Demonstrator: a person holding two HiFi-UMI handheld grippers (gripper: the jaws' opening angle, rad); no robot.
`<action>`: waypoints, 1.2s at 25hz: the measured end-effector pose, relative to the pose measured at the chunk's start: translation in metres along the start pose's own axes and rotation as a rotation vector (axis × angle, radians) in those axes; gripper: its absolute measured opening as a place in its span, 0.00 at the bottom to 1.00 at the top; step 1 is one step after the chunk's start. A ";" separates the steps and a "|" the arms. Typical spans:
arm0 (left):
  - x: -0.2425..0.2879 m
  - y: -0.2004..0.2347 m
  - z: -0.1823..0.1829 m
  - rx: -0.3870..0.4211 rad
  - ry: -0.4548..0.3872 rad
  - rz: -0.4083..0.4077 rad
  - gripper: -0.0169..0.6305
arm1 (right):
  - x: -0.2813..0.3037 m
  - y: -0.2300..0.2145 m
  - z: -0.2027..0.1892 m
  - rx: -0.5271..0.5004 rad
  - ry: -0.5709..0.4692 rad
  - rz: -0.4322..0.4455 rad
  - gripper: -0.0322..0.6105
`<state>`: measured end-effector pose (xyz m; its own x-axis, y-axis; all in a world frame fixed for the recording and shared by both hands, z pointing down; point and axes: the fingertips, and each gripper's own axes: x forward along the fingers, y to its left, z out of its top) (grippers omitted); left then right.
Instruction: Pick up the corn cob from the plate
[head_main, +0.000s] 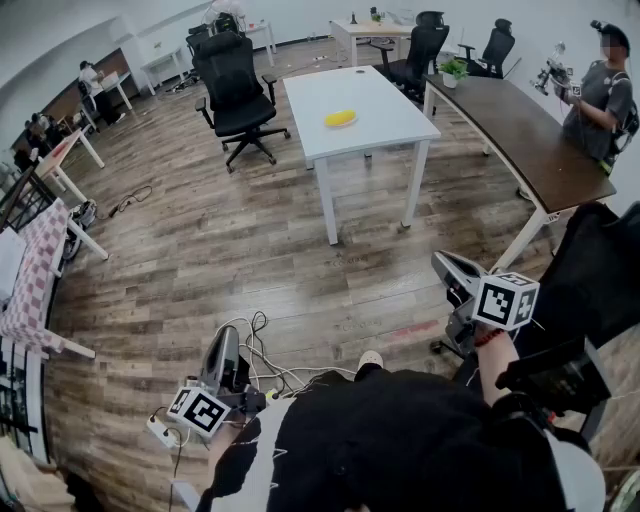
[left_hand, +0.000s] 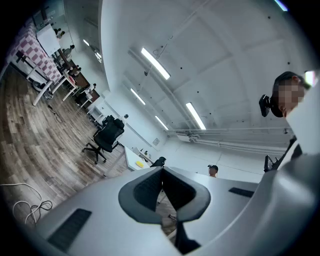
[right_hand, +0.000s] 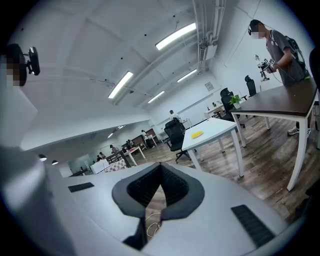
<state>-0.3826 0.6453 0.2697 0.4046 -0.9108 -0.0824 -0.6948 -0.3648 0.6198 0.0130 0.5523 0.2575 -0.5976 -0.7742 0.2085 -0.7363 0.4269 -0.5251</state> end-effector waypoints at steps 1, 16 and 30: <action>0.000 -0.001 0.001 -0.001 0.001 -0.002 0.05 | -0.001 0.002 0.001 0.001 0.004 -0.013 0.07; 0.055 0.008 -0.001 0.029 -0.011 -0.013 0.05 | 0.046 -0.039 0.017 0.025 0.045 0.013 0.07; 0.276 0.047 -0.030 -0.011 0.035 -0.041 0.05 | 0.160 -0.165 0.084 -0.157 0.181 -0.078 0.07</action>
<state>-0.2859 0.3828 0.2997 0.4535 -0.8876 -0.0803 -0.6706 -0.3992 0.6252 0.0658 0.3180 0.3081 -0.5736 -0.7175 0.3953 -0.8143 0.4473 -0.3698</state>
